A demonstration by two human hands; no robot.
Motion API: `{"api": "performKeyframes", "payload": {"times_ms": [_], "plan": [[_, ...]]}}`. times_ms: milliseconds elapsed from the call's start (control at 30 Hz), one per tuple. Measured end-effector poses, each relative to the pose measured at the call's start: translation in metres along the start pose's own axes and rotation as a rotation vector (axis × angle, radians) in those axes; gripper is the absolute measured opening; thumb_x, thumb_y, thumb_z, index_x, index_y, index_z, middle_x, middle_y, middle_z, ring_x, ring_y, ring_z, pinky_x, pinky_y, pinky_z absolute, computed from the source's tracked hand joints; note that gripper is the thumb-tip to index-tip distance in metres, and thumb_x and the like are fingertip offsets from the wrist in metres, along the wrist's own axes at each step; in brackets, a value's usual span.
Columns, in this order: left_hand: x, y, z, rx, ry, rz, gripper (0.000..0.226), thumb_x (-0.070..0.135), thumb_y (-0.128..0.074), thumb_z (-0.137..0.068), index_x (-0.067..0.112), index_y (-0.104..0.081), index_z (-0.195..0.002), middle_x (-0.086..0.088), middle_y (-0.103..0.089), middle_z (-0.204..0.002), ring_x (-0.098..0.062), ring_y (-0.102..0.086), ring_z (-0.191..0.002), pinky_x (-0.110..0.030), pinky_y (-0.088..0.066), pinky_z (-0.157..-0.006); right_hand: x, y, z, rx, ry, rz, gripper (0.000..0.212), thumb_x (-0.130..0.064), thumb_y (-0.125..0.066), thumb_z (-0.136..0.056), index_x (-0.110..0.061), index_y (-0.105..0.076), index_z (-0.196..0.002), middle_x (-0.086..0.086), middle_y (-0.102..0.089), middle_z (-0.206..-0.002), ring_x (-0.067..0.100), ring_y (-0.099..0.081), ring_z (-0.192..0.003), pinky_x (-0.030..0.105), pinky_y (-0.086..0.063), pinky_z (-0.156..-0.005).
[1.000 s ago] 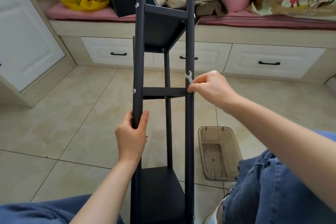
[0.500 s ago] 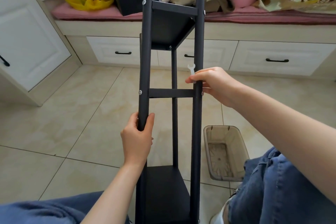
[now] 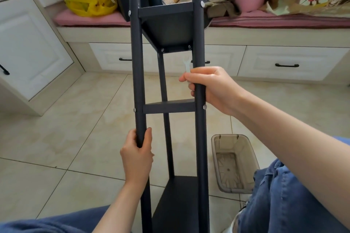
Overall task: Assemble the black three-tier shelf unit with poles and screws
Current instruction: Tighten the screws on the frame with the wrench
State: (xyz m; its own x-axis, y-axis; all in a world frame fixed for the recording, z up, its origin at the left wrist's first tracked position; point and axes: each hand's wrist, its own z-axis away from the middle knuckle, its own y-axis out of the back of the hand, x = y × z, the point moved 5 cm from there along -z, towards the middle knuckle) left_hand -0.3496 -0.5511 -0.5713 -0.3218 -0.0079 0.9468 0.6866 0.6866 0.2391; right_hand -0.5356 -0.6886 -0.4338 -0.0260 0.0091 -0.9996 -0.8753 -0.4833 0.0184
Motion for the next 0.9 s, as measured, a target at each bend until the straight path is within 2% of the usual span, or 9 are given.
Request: {"api": "performKeyframes", "payload": {"times_ms": [167, 267, 433, 633, 767, 900], "plan": [[-0.003, -0.004, -0.008, 0.013, 0.017, 0.019, 0.026, 0.037, -0.06, -0.098, 0.022, -0.055, -0.078, 0.004, -0.053, -0.059, -0.013, -0.052, -0.047, -0.021, -0.046, -0.044, -0.016, -0.005, 0.001, -0.074, 0.042, -0.143, 0.014, -0.018, -0.067, -0.093, -0.01, -0.079, -0.09, 0.008, -0.054, -0.077, 0.017, -0.051, -0.073, 0.034, -0.048, -0.074], [-0.006, -0.005, -0.012, 0.019, 0.018, 0.01, 0.027, 0.038, -0.058, -0.099, 0.023, -0.053, -0.078, 0.007, -0.053, -0.059, -0.014, -0.052, -0.048, -0.02, -0.046, -0.044, -0.021, -0.01, 0.002, -0.113, 0.06, -0.121, 0.013, -0.018, -0.069, -0.091, -0.01, -0.079, -0.089, 0.007, -0.053, -0.075, 0.016, -0.05, -0.072, 0.033, -0.048, -0.074], [-0.009, -0.001, -0.022, 0.046, -0.029, -0.039, 0.027, 0.036, -0.056, -0.1, 0.022, -0.053, -0.078, -0.009, -0.054, -0.066, -0.027, -0.054, -0.054, -0.02, -0.047, -0.044, -0.02, -0.015, 0.004, -0.128, 0.062, -0.084, 0.012, -0.016, -0.069, -0.09, -0.013, -0.08, -0.087, 0.011, -0.05, -0.08, 0.018, -0.048, -0.075, 0.033, -0.046, -0.077], [-0.013, 0.0, -0.022, 0.061, -0.011, -0.07, 0.026, 0.04, -0.054, -0.098, 0.023, -0.052, -0.079, -0.005, -0.052, -0.065, -0.027, -0.055, -0.055, -0.022, -0.049, -0.045, -0.017, -0.02, 0.004, -0.142, 0.065, -0.063, 0.012, -0.017, -0.069, -0.091, -0.015, -0.08, -0.087, 0.012, -0.048, -0.081, 0.02, -0.046, -0.076, 0.033, -0.045, -0.075], [-0.015, 0.002, -0.02, 0.073, -0.016, -0.162, 0.024, 0.04, -0.052, -0.101, 0.028, -0.049, -0.081, 0.001, -0.053, -0.064, -0.026, -0.058, -0.055, -0.038, -0.053, -0.049, -0.013, -0.027, 0.003, -0.148, 0.056, -0.027, 0.016, -0.018, -0.069, -0.092, -0.019, -0.081, -0.081, 0.014, -0.051, -0.087, 0.026, -0.044, -0.08, 0.036, -0.044, -0.078], [-0.015, 0.002, -0.02, 0.072, -0.003, -0.198, 0.028, 0.044, -0.048, -0.101, 0.018, -0.052, -0.089, -0.004, -0.056, -0.067, -0.029, -0.06, -0.058, -0.041, -0.053, -0.052, -0.011, -0.031, 0.0, -0.149, 0.063, -0.03, 0.022, -0.017, -0.068, -0.092, -0.022, -0.081, -0.075, 0.017, -0.054, -0.095, 0.026, -0.044, -0.08, 0.034, -0.046, -0.081]]}}
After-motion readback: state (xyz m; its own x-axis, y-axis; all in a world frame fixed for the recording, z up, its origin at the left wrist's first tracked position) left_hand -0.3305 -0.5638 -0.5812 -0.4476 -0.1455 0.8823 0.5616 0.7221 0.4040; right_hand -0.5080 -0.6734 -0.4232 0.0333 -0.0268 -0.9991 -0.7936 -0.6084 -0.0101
